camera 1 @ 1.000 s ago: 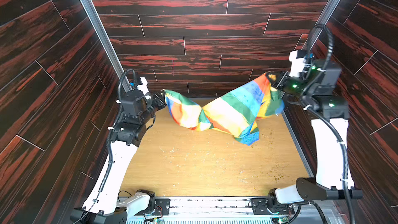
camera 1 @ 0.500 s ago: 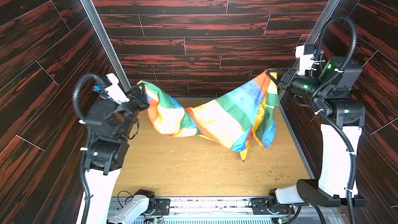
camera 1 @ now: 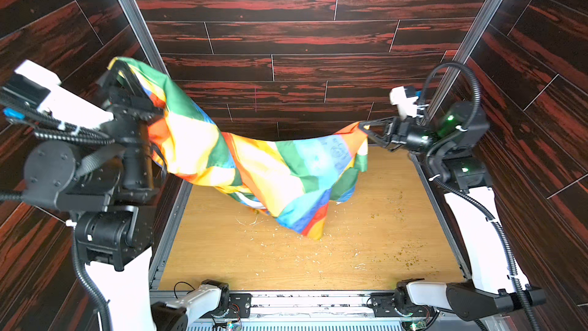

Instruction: Zip up the jacket

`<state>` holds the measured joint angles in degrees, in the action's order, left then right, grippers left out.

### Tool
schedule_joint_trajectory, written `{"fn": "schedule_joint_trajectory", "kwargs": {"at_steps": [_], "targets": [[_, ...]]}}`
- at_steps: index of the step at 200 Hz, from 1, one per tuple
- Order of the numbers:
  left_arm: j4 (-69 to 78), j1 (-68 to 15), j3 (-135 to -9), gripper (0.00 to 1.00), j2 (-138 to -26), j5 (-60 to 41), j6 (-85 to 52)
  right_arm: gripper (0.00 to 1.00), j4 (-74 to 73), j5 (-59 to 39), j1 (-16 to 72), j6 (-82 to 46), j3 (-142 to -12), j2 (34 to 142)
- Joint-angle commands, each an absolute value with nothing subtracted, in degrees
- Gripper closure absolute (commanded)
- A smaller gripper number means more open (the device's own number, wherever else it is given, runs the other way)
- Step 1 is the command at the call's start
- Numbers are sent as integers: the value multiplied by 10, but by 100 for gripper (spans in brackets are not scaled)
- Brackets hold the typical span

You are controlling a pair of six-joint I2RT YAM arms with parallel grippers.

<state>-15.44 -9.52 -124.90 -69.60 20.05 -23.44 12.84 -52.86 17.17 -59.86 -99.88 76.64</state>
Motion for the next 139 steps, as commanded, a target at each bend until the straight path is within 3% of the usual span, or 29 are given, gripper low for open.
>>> {"fn": "schedule_joint_trajectory", "kwargs": {"at_steps": [1, 37, 65, 106, 139], "targets": [[-181, -92, -1353, 100, -743, 266, -163, 100, 127, -501, 263, -573, -1010, 798], [-215, -92, -1441, 100, -802, 333, -76, 100, 95, -479, 386, -570, -1035, 886], [-226, -92, -1461, 100, -849, 320, -71, 100, 68, -477, 409, -582, -1036, 914], [-268, -93, -1427, 100, -913, 241, -165, 100, 36, -465, 340, -601, -853, 841], [-242, -123, -1332, 100, -960, 182, -225, 100, 15, -477, 202, -614, -634, 774]]}}
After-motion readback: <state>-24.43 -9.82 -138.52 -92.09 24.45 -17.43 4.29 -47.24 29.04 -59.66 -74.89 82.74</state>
